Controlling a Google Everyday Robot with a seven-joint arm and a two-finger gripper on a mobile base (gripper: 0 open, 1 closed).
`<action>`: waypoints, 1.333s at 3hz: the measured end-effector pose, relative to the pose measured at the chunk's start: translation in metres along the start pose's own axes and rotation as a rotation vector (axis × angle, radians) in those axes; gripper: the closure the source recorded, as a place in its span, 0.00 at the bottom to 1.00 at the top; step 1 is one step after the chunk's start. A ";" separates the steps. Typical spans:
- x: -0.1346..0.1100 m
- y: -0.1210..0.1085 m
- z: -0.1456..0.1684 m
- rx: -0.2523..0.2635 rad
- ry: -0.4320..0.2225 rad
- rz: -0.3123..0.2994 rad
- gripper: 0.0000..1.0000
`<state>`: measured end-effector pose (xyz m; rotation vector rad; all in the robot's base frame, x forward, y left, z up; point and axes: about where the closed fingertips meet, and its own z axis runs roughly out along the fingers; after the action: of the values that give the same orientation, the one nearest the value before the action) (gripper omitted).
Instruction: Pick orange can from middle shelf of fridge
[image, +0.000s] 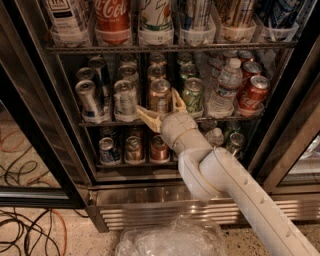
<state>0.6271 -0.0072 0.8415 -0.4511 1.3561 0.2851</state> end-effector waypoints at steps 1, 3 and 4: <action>0.000 -0.006 0.004 0.021 -0.002 0.001 0.26; 0.005 -0.006 0.008 0.029 0.008 -0.002 0.68; 0.005 -0.006 0.008 0.029 0.008 -0.002 0.91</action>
Offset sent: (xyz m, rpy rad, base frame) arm 0.0150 -0.0021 -0.0079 -0.0047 0.0108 -0.0421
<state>0.6376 -0.0089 0.8381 -0.4299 1.3657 0.2624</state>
